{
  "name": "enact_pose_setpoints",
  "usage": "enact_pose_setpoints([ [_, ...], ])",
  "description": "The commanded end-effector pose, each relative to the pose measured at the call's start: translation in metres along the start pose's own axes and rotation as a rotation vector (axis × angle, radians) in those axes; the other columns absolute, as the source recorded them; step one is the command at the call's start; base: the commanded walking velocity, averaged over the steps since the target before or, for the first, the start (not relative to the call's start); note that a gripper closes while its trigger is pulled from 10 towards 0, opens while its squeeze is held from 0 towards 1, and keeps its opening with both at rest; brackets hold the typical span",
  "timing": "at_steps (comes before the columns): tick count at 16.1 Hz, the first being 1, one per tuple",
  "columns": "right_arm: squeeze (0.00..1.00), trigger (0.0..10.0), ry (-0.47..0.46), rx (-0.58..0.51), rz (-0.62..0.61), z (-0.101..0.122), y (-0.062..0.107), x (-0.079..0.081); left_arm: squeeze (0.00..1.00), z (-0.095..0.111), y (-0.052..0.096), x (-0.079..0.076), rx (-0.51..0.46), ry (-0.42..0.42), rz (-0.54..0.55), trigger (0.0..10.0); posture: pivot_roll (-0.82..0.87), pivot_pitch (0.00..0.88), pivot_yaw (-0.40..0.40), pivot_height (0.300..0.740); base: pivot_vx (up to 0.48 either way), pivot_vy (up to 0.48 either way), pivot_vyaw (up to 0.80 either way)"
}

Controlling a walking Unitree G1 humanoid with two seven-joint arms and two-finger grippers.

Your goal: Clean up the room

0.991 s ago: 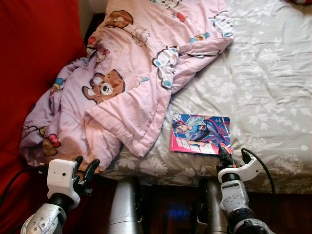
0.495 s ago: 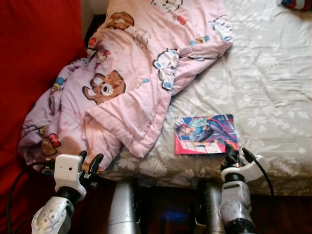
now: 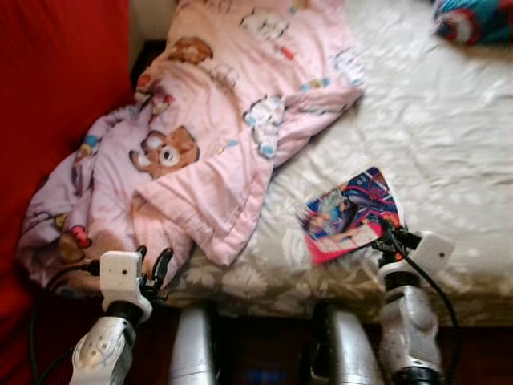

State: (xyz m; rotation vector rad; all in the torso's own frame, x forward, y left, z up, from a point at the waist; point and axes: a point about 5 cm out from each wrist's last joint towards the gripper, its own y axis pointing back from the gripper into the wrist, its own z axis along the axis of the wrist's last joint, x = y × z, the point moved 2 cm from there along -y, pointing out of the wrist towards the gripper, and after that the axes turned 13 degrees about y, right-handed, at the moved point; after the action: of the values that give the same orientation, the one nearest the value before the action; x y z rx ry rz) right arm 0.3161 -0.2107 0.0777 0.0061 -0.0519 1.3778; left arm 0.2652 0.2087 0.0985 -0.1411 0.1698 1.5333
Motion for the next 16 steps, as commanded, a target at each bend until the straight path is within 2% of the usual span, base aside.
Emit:
enact_pose_setpoints([
  [1,0.00,10.0,0.055,-0.057,0.005,0.017,-0.002,-0.005,0.00,-0.004,-0.002,0.003,-0.004,0.009,0.028,10.0,0.04,0.086,-0.022,0.571,0.000,0.000,0.00],
  [3,0.00,10.0,0.079,-0.122,0.035,0.036,-0.005,-0.003,0.00,-0.006,-0.010,0.002,-0.018,0.037,0.041,10.0,0.02,0.055,-0.034,0.571,0.000,0.000,0.00],
  [5,0.00,10.0,0.138,-0.120,0.069,0.040,-0.005,0.004,0.00,-0.009,-0.017,-0.001,-0.021,0.048,0.042,10.0,0.00,0.031,-0.039,0.586,0.000,0.000,0.00],
  [6,0.00,10.0,0.138,-0.120,0.069,0.040,-0.005,0.004,0.00,-0.009,-0.017,-0.001,-0.021,0.048,0.042,10.0,0.00,0.031,-0.039,0.586,0.000,0.000,0.00],
  [9,0.00,10.0,0.140,-0.038,0.081,0.024,0.003,0.014,0.00,-0.032,-0.024,0.005,0.033,0.058,0.061,10.0,-0.01,0.000,-0.028,0.616,0.000,0.000,0.00],
  [16,0.00,10.0,0.136,0.004,0.076,0.017,0.007,0.017,0.00,-0.064,-0.022,0.021,0.131,0.070,0.111,10.0,-0.03,0.000,-0.015,0.686,0.000,0.000,0.00],
])
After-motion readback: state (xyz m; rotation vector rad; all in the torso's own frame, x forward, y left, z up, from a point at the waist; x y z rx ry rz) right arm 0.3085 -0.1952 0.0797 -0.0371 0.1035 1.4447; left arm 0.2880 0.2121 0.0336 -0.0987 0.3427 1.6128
